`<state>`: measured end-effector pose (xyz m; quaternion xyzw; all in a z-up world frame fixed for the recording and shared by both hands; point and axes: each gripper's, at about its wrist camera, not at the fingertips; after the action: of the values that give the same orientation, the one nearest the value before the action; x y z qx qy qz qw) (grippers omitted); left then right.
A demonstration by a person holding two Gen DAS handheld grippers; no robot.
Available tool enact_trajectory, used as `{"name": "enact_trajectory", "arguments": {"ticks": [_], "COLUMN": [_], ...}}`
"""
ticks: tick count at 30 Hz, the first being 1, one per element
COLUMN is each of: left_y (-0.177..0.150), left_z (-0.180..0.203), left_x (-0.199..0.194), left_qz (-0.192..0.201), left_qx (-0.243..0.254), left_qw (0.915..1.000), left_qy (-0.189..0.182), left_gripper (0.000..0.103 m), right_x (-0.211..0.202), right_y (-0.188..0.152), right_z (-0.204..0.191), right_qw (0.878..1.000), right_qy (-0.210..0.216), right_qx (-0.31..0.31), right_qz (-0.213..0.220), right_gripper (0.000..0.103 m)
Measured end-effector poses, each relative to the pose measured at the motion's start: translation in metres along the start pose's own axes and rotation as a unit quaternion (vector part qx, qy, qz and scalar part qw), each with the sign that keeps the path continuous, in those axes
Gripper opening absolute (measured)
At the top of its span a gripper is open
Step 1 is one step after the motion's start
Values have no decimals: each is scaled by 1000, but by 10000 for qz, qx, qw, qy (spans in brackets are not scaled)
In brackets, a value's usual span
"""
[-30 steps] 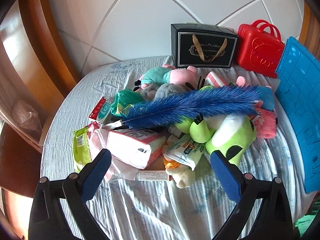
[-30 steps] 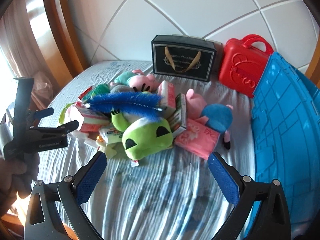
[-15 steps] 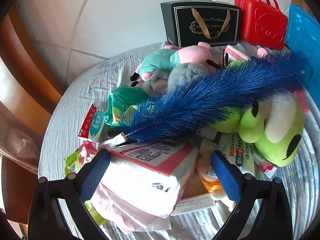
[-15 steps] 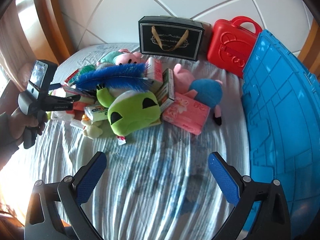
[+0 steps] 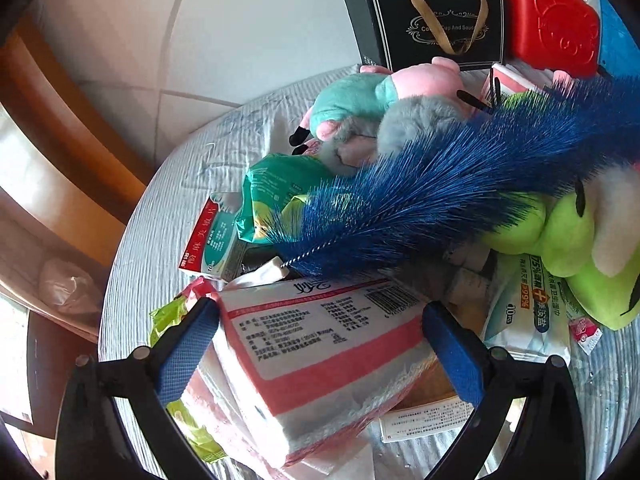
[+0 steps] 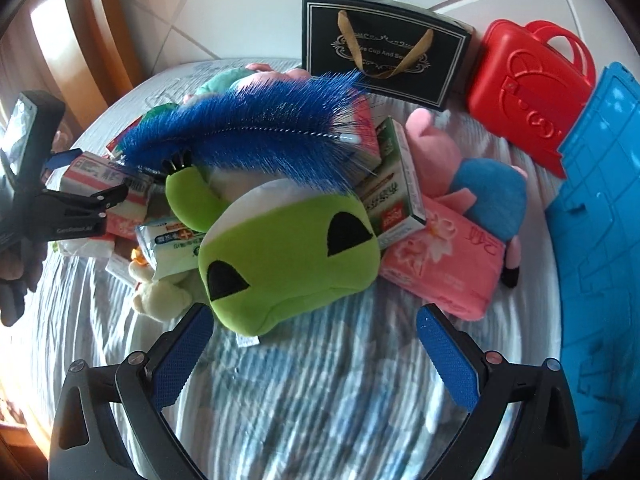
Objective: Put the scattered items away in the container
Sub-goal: 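Grasp a pink-white tissue pack with the left tool while the right tool grasps the green frog plush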
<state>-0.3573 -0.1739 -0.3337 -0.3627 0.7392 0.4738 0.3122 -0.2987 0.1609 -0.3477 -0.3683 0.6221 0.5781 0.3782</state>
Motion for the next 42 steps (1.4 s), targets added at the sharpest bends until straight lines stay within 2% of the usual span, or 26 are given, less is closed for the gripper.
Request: {"name": "enact_trajectory", "arguments": {"ticks": [3,6,10,13,15,16,18,20,24,29,37,42], "left_y": [-1,0,1,1,3,3,4,4,3,1,-18,-33], "left_z": [-2,-4,-3,-5,-10,-13,-20,-25,-28,-29,-36,-37], "left_x": [4,6,7,6,5,4,1,-1,-8,-24,-56,-79], "left_qz": [-67,-97,-107,-100,-117,-124,-119,-118,-56,27,114,184], "left_qx": [-94,-171,-206,-291,-444,-526,-704,-849,-1002,-1152,-1457,-1536], "left_qw": [9999,9997,9996,9994,9989,9985,9973,9961,9947,9926,9876,9863], "left_qy": [-61,-121,-184,-169,-135,-129,-153,-189,-240,-390,-567,-578], "left_gripper": [102,102,102,90,73,69,52,45,32,23,14,4], "right_x": [21,37,54,65,72,71,67,61,49,28,-21,-42], "right_y": [6,14,25,29,28,28,26,24,20,12,-21,-39], "right_z": [-4,-10,-17,-20,-19,-18,-16,-20,-24,-22,-11,-1], "right_qw": [9999,9999,9999,9994,9984,9985,9987,9982,9980,9979,9984,9989], "right_qy": [-105,59,-46,-118,-113,-70,21,24,61,253,414,414], "right_qx": [-65,-107,-123,-279,-408,-405,-388,-521,-597,-563,-391,-220], "right_qz": [-25,-53,-92,-182,-364,-359,-317,-286,-216,-181,-69,-46], "right_gripper": [103,103,103,103,103,103,94,79,64,54,51,51]}}
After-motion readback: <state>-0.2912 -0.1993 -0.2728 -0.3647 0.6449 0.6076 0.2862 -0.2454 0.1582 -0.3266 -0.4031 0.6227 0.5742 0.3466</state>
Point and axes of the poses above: each gripper's, at about its wrist camera, not at the fingertips, and x roughly the way its jaws point, z to its right, y to its top, and after that the axes turned 6 degrees about y, right-handed
